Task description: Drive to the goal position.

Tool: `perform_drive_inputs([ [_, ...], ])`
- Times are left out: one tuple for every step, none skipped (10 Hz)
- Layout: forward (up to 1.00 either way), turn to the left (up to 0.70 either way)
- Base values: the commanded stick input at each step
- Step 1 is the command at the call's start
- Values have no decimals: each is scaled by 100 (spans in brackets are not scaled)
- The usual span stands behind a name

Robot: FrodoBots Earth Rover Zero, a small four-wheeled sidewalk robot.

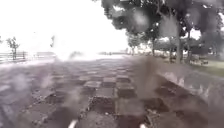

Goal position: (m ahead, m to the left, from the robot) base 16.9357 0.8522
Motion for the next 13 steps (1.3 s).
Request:
perform_drive_inputs([
  [70,0],
  [70,0],
  [70,0],
  [70,0],
  [70,0],
  [70,0],
  [70,0],
  [70,0],
  [70,0],
  [70,0],
  [70,0],
  [70,0],
  [70,0],
])
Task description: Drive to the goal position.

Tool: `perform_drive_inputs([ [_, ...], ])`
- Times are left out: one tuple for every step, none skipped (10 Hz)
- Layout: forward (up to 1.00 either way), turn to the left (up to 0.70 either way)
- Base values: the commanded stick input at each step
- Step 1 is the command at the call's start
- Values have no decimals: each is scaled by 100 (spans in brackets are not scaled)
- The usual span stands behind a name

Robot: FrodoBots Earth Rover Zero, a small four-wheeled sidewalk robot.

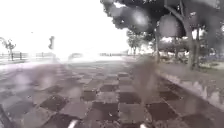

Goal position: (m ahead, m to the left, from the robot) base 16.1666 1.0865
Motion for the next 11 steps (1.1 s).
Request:
perform_drive_inputs([
  [70,0],
  [70,0],
  [70,0],
  [70,0],
  [70,0],
  [70,0],
  [70,0],
  [70,0],
  [70,0],
  [70,0],
  [70,0],
])
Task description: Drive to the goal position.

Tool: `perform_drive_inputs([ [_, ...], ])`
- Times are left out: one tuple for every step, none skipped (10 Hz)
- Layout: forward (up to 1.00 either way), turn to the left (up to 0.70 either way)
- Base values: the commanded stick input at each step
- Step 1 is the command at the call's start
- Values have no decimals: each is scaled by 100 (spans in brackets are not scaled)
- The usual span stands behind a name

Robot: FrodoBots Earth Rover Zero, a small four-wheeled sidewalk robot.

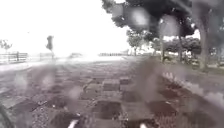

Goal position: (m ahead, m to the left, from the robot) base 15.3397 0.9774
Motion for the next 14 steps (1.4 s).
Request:
perform_drive_inputs([
  [70,-21],
  [70,-10],
  [70,0],
  [70,0],
  [70,0],
  [70,0],
  [70,0],
  [70,0],
  [70,0],
  [70,0],
  [70,0],
  [70,0],
  [70,0],
  [70,0],
])
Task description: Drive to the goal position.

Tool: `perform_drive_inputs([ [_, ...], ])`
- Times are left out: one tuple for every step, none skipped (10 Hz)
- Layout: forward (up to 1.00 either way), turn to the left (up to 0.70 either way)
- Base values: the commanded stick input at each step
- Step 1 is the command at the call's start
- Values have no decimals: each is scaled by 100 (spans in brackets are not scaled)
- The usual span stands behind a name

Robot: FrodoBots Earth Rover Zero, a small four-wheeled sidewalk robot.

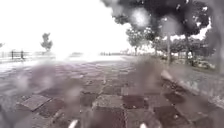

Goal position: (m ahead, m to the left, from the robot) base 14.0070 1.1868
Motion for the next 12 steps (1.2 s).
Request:
perform_drive_inputs([
  [70,0],
  [70,0],
  [70,0],
  [70,0],
  [70,0],
  [70,0],
  [70,0],
  [70,0],
  [70,0],
  [70,0],
  [70,0],
  [70,0],
])
